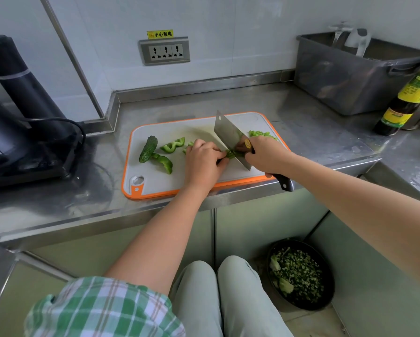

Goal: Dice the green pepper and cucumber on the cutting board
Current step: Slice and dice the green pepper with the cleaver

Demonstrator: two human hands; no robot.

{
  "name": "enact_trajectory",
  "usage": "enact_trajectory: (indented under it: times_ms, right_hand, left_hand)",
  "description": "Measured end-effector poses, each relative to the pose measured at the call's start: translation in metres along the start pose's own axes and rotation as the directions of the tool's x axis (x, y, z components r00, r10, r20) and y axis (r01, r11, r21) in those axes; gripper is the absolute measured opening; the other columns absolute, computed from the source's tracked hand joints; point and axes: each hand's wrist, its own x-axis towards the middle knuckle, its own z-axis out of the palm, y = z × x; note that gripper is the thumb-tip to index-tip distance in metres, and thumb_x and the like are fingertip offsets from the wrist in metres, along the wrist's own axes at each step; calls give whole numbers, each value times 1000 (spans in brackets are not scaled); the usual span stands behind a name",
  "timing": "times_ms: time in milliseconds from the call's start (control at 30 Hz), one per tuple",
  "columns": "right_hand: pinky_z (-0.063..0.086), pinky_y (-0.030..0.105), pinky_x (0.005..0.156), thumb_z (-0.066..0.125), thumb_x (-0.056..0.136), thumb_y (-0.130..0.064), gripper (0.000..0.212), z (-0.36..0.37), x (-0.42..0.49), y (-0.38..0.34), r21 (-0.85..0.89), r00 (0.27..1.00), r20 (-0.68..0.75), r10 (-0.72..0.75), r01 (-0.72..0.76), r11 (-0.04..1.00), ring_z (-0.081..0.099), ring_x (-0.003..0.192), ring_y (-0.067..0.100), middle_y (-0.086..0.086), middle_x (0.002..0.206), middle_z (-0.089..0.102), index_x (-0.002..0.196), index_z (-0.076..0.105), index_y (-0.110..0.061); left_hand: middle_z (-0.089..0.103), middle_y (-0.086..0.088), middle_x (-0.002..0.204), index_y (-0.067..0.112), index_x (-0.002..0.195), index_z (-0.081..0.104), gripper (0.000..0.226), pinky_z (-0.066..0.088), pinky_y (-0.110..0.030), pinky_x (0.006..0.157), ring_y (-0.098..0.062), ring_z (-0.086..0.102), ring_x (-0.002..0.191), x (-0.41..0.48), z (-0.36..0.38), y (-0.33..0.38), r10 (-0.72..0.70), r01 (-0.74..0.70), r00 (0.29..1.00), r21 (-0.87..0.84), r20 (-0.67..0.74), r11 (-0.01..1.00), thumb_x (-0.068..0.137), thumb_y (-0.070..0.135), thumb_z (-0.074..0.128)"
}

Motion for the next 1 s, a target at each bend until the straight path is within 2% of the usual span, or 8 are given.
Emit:
enact_trajectory:
  times_ms: [67, 167, 267, 333, 467, 667, 833, 1000]
  right_hand:
    - [38, 25, 40, 41, 88, -7, 6, 2, 0, -2, 28, 1000, -26, 13, -12, 1000, 52, 45, 23, 9, 71, 49, 85, 46, -5]
    - [32, 24, 38, 39, 91, -8, 19, 3, -1, -1, 59, 998, -61, 23, -19, 998, 52, 42, 21, 6, 67, 46, 73, 36, -11]
    - [30, 17, 31, 40, 89, -9, 7, -3, 0, 0, 53, 999, -42, 19, -17, 998, 52, 34, 19, 9, 71, 52, 86, 46, -6]
    - [32, 17, 31, 41, 88, -9, 11, -6, 0, -3, 13, 1000, -2, 1, -1, 1000, 53, 35, 20, 10, 74, 55, 93, 50, -5]
    - [35, 20, 34, 41, 88, -5, 18, -8, -3, -7, -37, 999, 27, -38, 39, 999, 53, 39, 23, 9, 67, 51, 71, 42, -13]
    - [38, 24, 38, 41, 86, -5, 19, -2, 3, -7, -12, 1000, 12, -1, 2, 1000, 53, 41, 25, 10, 67, 48, 69, 37, -12]
    - [33, 21, 34, 40, 90, -9, 10, 5, 3, -1, 101, 996, -81, 31, -23, 995, 54, 39, 22, 7, 67, 47, 80, 40, -7]
    - [32, 16, 29, 41, 89, -10, 11, -7, 3, -4, 14, 1000, 11, -1, 1, 1000, 53, 36, 20, 8, 71, 51, 93, 49, -3]
  left_hand:
    - [69, 3, 77, 22, 84, 79, 10, 33, -33, 72, -29, 53, 81, 0, 0, 0, -3, 3, 1000, -12, -13, 1000, 78, 29, 74]
    - [69, 3, 77, 23, 84, 79, 10, 32, -33, 72, -30, 53, 81, 0, 0, -1, -5, 5, 1000, -13, -15, 1000, 79, 30, 73]
    - [69, 4, 78, 25, 85, 79, 12, 32, -33, 71, -29, 53, 81, -1, 0, 1, 4, -4, 1000, 3, -7, 1000, 81, 33, 72]
    - [69, 4, 78, 25, 86, 79, 12, 30, -31, 71, -28, 52, 81, 0, -1, 1, 8, -8, 1000, 12, -17, 1000, 81, 34, 72]
    - [69, 4, 80, 24, 88, 79, 13, 32, -32, 72, -28, 52, 83, 0, -3, 1, 4, -4, 1000, 12, -12, 1000, 81, 33, 72]
    - [69, 3, 80, 25, 88, 79, 11, 36, -35, 73, -29, 52, 84, -1, -2, 1, -2, 2, 1000, 3, 9, 1000, 80, 30, 73]
    - [69, 2, 78, 24, 85, 79, 10, 34, -34, 72, -30, 53, 81, 0, -1, 0, 4, -5, 1000, -4, -11, 1000, 78, 29, 74]
    - [69, 3, 80, 24, 90, 79, 12, 34, -34, 73, -29, 52, 83, 0, -2, 1, 0, 0, 1000, 1, -9, 1000, 81, 30, 72]
